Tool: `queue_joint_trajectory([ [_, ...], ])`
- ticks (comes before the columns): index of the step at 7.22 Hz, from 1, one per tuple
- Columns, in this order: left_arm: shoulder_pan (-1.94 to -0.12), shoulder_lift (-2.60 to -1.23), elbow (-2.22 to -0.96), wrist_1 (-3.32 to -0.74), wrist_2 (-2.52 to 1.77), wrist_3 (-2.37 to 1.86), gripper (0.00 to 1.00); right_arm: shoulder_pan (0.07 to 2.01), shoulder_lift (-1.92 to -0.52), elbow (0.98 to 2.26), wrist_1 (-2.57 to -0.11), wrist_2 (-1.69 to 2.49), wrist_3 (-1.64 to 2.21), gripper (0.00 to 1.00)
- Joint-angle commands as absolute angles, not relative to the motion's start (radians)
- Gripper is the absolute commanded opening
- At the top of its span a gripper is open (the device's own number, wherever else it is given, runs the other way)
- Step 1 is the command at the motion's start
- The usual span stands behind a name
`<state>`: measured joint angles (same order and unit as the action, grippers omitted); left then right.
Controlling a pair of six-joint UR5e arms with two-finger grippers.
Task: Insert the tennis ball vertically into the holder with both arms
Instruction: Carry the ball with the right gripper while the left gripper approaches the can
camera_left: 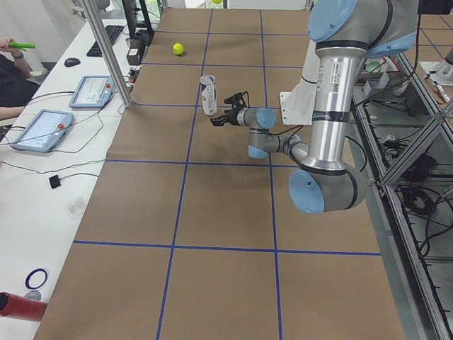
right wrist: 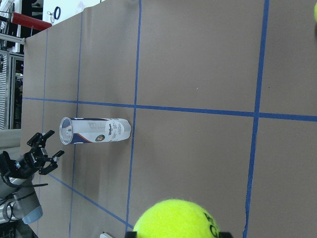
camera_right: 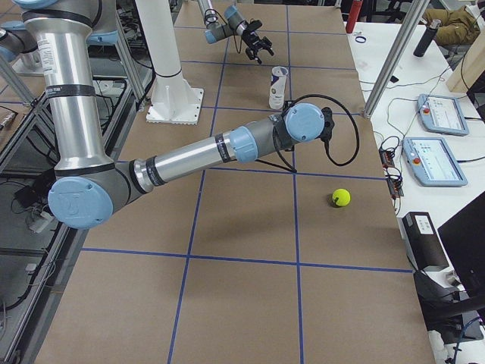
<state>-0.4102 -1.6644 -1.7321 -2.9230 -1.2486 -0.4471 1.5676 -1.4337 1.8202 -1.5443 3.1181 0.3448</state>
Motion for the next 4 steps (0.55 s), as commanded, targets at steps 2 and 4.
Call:
queue_joint_trajectory([
  [2,-0.417,-1.641,-1.738,-2.922,-1.278,-0.459,0.99,1.614,-1.376,1.819,-1.543,3.154,0.429,0.00],
  [4,-0.416,-1.641,-1.730,-2.922,-1.278,-0.459,0.99,1.612,-1.374,1.821,-1.542,3.155,0.431,0.00],
])
